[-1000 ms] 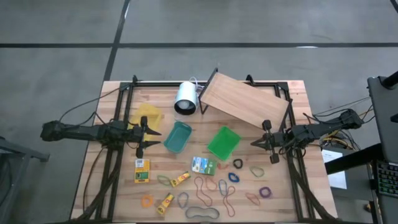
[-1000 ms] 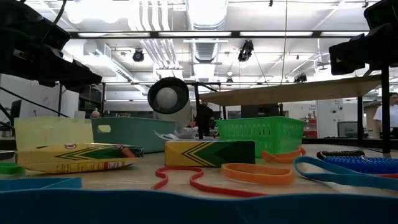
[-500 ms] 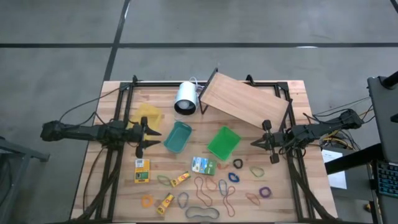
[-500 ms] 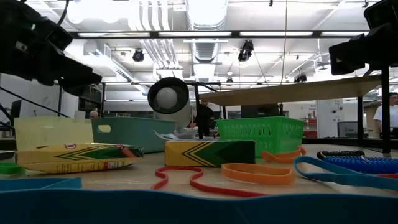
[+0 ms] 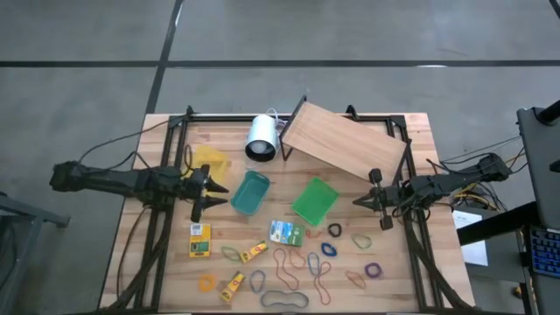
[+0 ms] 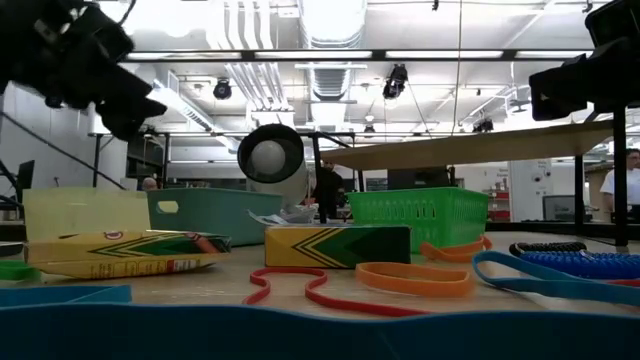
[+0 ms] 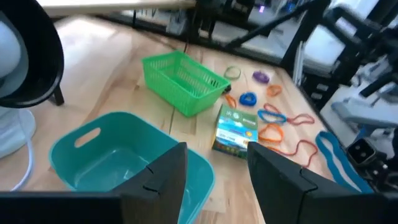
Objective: Pick & Place Office Desk Supplies
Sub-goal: Put the left green rubber band into the green bin
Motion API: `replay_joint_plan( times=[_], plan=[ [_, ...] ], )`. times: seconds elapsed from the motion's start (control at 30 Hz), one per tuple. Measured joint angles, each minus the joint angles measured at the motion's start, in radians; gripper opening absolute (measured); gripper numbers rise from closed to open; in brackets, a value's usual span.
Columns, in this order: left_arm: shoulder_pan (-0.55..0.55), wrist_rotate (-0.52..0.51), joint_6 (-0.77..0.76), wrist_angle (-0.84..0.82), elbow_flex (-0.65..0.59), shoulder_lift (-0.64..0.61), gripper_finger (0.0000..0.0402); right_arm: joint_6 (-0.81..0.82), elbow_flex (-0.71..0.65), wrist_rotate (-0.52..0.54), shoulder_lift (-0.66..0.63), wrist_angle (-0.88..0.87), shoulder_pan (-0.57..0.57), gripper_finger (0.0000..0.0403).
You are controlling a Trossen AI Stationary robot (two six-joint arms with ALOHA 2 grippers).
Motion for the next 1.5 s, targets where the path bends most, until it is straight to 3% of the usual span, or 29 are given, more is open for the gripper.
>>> replay_joint_plan(
  times=[0.27, 0.6, 0.77, 0.97, 1.5],
  plan=[
    [-0.002, 0.0, 0.008, -0.16, 0.234, 0.316, 0.0173, 0.0, 0.0, 0.0, 0.0, 0.0, 0.0, 0.0008],
    [-0.028, 0.009, 0.03, -0.147, 0.382, 0.599, 0.0173, 0.0, 0.0, 0.0, 0.0, 0.0, 0.0, 0.0008],
    [-0.031, 0.016, -0.028, -0.194, 0.394, 0.624, 0.0173, 0.0, 0.0, 0.0, 0.0, 0.0, 0.0, 0.0008],
    [-0.038, 0.067, -0.228, -0.194, 0.39, 0.615, 0.0173, 0.0, 0.0, 0.0, 0.0, 0.0, 0.0, 0.0008],
    [-0.161, 0.056, -0.219, -0.226, 0.385, 0.613, 0.0173, 0.0, 0.0, 0.0, 0.0, 0.0, 0.0, 0.0008]
  ],
)
